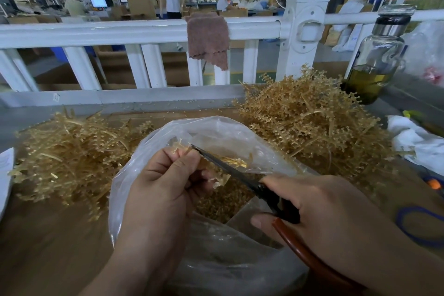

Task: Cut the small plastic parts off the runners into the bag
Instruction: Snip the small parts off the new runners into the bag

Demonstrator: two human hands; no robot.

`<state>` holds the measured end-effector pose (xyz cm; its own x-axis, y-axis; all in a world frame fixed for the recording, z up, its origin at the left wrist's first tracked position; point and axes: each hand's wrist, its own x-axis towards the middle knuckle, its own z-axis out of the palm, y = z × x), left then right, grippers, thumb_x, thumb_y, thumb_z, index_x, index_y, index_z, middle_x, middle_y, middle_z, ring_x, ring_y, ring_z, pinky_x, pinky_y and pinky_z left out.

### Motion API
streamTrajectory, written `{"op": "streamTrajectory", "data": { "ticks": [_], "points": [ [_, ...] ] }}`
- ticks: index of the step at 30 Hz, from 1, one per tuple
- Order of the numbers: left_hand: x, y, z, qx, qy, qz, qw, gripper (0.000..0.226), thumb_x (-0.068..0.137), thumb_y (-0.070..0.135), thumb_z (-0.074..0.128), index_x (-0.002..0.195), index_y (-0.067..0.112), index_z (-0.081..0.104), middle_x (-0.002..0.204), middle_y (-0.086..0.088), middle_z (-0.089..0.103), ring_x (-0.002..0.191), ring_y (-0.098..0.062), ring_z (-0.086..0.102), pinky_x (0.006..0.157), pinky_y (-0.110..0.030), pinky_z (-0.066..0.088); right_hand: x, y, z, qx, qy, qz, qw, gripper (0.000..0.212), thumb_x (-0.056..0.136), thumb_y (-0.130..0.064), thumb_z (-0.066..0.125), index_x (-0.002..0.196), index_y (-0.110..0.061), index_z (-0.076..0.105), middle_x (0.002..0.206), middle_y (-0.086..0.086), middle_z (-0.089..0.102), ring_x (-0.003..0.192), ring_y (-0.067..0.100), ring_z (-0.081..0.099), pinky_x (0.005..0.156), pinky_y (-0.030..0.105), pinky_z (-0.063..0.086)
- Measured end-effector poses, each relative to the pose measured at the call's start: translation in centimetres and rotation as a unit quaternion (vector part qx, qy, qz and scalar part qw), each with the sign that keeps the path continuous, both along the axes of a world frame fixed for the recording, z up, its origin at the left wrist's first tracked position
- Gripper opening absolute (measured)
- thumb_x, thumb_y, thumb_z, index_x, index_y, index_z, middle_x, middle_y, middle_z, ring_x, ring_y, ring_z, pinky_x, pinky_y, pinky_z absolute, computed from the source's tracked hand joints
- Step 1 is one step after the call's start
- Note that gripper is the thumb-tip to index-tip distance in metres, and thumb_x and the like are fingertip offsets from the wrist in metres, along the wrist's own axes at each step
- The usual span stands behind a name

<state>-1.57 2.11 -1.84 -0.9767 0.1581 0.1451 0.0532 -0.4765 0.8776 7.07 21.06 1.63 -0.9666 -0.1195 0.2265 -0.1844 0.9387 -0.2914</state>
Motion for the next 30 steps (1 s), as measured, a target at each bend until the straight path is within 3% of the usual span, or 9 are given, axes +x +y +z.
{"op": "streamTrajectory", "data": {
  "ticks": [5, 9, 20, 27, 30],
  "points": [
    [0.2, 0.03, 0.4, -0.039, 0.037, 0.036, 0.998, 0.014, 0.08, 0.032, 0.067, 0.069, 0.024, 0.067, 0.077, -0.008, 0.068, 0.068, -0.015, 0.066, 0.058, -0.023, 0.054, -0.08, 0.23, 0.01, 0.005, 0.011, -0.004, 1.0, 0.04, 0.077, -0.073, 0.042, 0.079, -0.033, 0.049, 0.063, -0.015, 0.051, 0.066, 0.006, 0.054, 0.053, 0.021, 0.039],
    [0.35, 0.11, 0.33, -0.058, 0.075, 0.065, 0.993, 0.013, 0.086, 0.026, 0.064, 0.074, 0.028, 0.067, 0.074, -0.005, 0.069, 0.069, -0.015, 0.067, 0.061, -0.025, 0.055, -0.12, 0.32, 0.07, -0.021, -0.001, 0.006, 1.0, 0.043, 0.077, -0.076, 0.043, 0.082, -0.033, 0.05, 0.069, -0.014, 0.054, 0.067, 0.007, 0.055, 0.054, 0.024, 0.04],
    [0.69, 0.23, 0.28, -0.085, 0.107, 0.072, 0.988, 0.013, 0.088, 0.023, 0.062, 0.087, 0.01, 0.062, 0.073, -0.011, 0.069, 0.069, -0.015, 0.068, 0.06, -0.021, 0.054, 0.11, 0.3, 0.33, -0.028, 0.007, 0.004, 1.0, 0.049, 0.077, -0.077, 0.041, 0.092, -0.033, 0.058, 0.072, -0.016, 0.059, 0.07, 0.004, 0.056, 0.057, 0.024, 0.044],
    [0.76, 0.19, 0.23, -0.084, 0.123, 0.071, 0.986, 0.009, 0.091, 0.019, 0.062, 0.083, 0.015, 0.063, 0.072, -0.01, 0.068, 0.068, -0.018, 0.066, 0.062, -0.024, 0.055, 0.23, 0.25, 0.55, -0.047, 0.009, 0.001, 0.999, 0.047, 0.076, -0.074, 0.044, 0.087, -0.031, 0.062, 0.066, -0.018, 0.056, 0.067, 0.0, 0.056, 0.057, 0.019, 0.041],
    [0.8, 0.35, 0.34, -0.072, 0.128, 0.064, 0.987, 0.007, 0.089, 0.017, 0.062, 0.083, 0.016, 0.062, 0.071, -0.008, 0.067, 0.068, -0.016, 0.065, 0.063, -0.024, 0.055, 0.18, 0.35, 0.64, -0.045, 0.003, 0.006, 0.999, 0.06, 0.074, -0.078, 0.037, 0.099, -0.031, 0.064, 0.071, -0.017, 0.06, 0.073, 0.001, 0.058, 0.062, 0.021, 0.044]
  ]
}}
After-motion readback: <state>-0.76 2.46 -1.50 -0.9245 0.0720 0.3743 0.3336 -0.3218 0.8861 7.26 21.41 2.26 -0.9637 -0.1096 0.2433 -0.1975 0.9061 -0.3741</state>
